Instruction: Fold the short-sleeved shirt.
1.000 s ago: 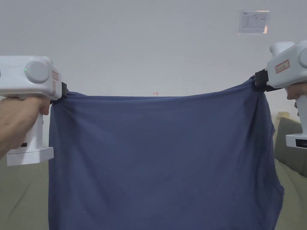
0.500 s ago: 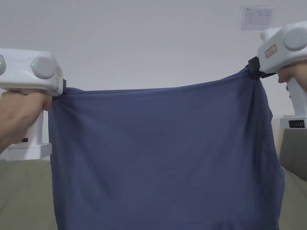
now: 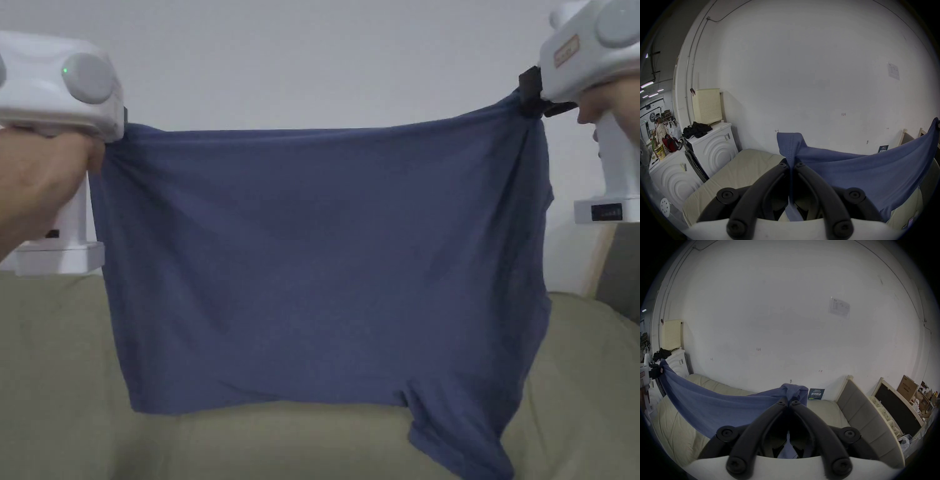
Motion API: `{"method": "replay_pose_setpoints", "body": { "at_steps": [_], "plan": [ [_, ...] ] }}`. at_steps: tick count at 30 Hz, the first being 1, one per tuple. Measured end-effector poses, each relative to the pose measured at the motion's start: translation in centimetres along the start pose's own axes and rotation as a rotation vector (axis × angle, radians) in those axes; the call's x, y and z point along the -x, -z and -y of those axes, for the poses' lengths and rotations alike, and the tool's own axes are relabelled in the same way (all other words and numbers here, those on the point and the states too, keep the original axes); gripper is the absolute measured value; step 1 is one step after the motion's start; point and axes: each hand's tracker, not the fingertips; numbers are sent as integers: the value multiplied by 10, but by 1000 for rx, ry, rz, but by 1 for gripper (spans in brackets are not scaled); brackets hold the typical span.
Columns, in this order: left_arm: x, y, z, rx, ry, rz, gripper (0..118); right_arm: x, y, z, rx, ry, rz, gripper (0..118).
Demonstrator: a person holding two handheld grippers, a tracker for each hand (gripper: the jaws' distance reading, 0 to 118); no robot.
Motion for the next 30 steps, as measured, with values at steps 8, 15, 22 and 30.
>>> {"method": "replay_pose_setpoints", "body": {
  "at_steps": [8, 15, 22, 30],
  "plan": [
    [-17, 58, 116, 187, 61, 28, 0, 15, 58, 111, 125, 24, -59, 2],
    [2, 20, 242, 312, 104, 95, 0, 21, 1, 261, 276, 102, -167, 2],
    [41, -84, 331, 388, 136, 161, 0, 31, -121, 382, 348, 106, -217, 2],
    [89, -179, 410, 465, 104, 181, 0, 47, -225, 485, 426, 126, -234, 2]
  ]
}}
